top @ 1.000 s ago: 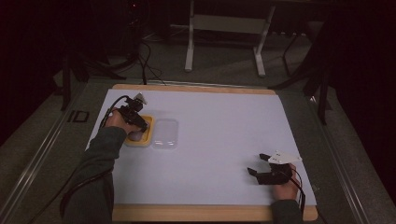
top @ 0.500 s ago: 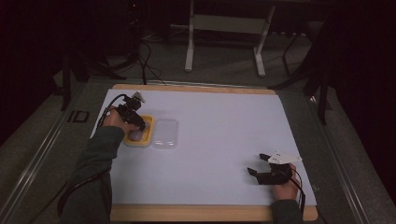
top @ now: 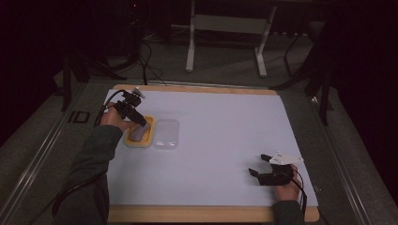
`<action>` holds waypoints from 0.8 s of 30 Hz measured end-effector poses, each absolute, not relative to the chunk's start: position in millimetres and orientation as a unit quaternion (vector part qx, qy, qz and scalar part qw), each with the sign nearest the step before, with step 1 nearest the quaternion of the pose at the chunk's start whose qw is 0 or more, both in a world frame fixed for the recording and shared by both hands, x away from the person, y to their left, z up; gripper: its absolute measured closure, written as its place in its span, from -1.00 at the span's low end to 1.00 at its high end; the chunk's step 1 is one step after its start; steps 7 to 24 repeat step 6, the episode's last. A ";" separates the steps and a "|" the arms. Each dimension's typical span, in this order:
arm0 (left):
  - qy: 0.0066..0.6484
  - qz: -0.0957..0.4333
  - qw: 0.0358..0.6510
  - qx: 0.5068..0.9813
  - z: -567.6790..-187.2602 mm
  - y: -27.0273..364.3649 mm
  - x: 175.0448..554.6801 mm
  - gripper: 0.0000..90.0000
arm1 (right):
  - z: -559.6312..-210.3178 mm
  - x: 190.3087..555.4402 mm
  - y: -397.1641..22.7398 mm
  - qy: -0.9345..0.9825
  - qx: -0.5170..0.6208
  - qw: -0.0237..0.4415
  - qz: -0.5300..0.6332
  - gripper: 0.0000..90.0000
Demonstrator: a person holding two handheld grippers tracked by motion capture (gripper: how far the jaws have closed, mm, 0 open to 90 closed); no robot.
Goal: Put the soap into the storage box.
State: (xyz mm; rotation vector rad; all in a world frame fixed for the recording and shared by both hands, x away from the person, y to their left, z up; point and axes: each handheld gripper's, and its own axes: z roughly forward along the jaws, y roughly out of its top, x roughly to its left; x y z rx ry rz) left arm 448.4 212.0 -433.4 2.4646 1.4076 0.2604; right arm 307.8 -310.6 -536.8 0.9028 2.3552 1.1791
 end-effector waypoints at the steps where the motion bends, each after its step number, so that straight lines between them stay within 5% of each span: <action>1: 0.489 0.090 0.145 0.856 -433.4 212.0 448.4 -0.16 | -536.8 307.8 -310.6 0.832 0.319 0.178 0.417 -0.57; 24: 0.461 0.098 0.174 0.865 -428.0 205.3 437.2 -0.17 | -536.8 307.8 -310.5 0.833 0.319 0.178 0.416 -0.57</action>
